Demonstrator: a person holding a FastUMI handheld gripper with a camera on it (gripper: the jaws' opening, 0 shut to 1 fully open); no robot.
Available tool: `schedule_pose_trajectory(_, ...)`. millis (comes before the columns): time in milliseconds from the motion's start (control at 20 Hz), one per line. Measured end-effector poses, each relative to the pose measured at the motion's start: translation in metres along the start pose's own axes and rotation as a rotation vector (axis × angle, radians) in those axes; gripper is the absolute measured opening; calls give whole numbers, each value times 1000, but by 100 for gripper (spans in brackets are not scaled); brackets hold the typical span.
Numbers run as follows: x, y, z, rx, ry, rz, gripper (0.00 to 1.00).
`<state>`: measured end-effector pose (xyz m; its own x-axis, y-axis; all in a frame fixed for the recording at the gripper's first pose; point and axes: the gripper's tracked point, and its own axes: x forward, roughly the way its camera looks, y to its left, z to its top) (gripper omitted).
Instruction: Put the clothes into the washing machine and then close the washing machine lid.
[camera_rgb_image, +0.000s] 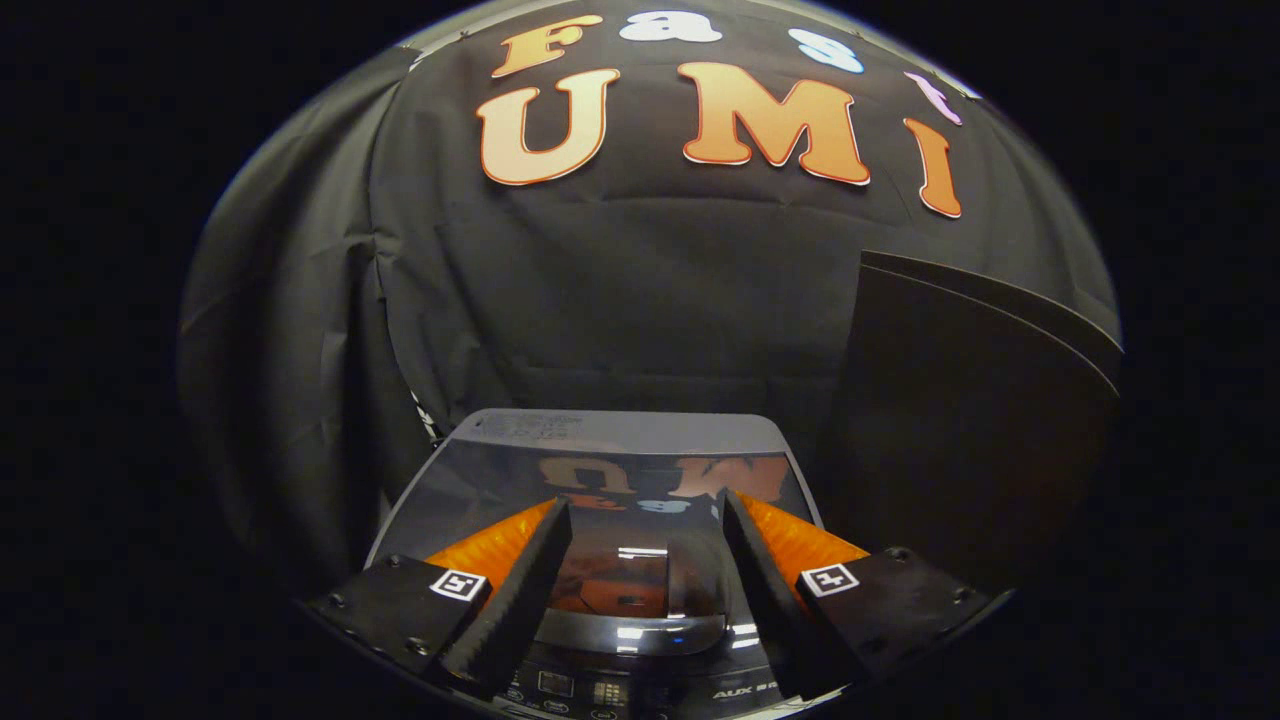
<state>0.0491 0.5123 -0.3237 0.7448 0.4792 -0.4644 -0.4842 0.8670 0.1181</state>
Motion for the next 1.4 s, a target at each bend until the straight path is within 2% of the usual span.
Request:
schedule_pose_trajectory(250, -2, 2, 15, 13, -23, -3, 99)
schedule_pose_trajectory(550, 1, 3, 11, 16, 6, 3, 99)
schedule_pose_trajectory(750, -8, 2, 29, 12, -20, -5, 99)
schedule_pose_trajectory(950, -44, 6, 81, 8, -89, 15, 99)
schedule_pose_trajectory(1200, -115, -8, 157, -30, -241, 42, 98)
schedule_pose_trajectory(1400, -160, -23, 185, -24, -314, 73, 98)
